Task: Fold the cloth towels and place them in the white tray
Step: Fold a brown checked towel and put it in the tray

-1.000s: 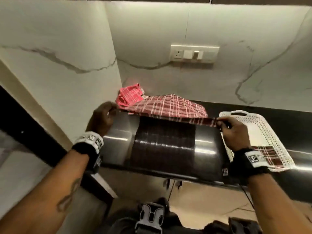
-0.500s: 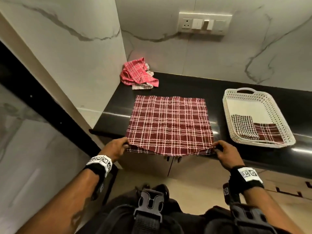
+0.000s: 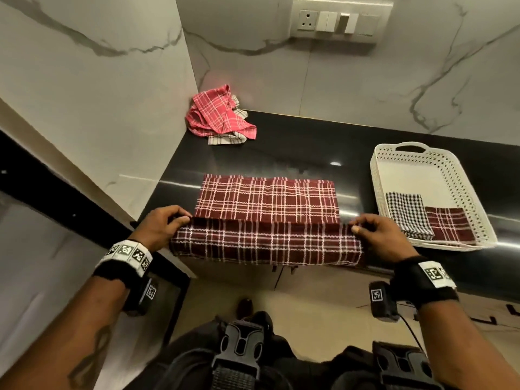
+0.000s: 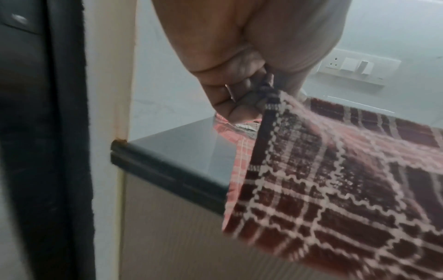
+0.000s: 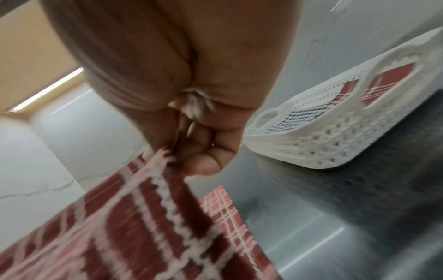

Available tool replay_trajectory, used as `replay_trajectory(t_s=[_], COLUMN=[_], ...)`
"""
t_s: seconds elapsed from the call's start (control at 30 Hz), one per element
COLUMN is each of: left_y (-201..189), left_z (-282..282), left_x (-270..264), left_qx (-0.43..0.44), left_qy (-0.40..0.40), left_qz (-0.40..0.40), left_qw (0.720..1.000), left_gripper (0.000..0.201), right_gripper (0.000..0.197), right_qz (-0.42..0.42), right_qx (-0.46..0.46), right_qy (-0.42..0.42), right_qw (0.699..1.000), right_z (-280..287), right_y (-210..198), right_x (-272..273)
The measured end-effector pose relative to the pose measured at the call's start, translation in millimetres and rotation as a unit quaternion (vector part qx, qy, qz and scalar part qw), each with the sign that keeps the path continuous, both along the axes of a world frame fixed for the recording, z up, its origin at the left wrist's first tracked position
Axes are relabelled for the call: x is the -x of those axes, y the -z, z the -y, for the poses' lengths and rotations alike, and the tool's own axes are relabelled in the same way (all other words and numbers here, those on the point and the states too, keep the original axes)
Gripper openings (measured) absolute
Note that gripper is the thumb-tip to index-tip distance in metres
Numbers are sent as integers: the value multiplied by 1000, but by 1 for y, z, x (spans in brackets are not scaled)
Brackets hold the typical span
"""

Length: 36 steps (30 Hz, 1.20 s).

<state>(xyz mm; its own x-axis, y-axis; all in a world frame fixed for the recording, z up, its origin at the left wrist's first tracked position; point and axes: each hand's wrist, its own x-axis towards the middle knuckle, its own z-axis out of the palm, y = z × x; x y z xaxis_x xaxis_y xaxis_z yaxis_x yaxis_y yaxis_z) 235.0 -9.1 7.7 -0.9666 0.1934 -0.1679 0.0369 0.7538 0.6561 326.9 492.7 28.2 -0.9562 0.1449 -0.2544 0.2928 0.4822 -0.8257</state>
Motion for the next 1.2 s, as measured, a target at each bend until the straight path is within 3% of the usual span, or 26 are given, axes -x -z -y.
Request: replay_trajectory(t_s=[0.17, 0.37, 0.5, 0.77, 0.97, 1.2], left_y=[-4, 41, 65, 78, 70, 55], left_z=[-31, -60, -67, -54, -46, -46], left_x=[94, 182, 198, 204, 217, 227], left_qx=[-12, 51, 75, 99, 87, 108], left_qy=[-44, -56, -53, -97, -117, -114], left_qz=[-67, -25, -8, -61, 17, 104], left_qw=[997, 997, 996, 988, 989, 982], left_gripper=[9, 10, 11, 8, 9, 19], right_gripper=[6, 5, 8, 7, 3, 25], right_qz=[-83, -14, 33, 44, 80, 112], right_qx=[-84, -169, -196, -212, -221, -258], right_qy=[94, 137, 159, 150, 149, 129], right_qw=[989, 976, 967, 965, 960, 951], right_z=[-4, -2, 0, 3, 3, 6], right_y=[22, 68, 93, 97, 92, 79], right_x=[97, 181, 197, 201, 208, 213])
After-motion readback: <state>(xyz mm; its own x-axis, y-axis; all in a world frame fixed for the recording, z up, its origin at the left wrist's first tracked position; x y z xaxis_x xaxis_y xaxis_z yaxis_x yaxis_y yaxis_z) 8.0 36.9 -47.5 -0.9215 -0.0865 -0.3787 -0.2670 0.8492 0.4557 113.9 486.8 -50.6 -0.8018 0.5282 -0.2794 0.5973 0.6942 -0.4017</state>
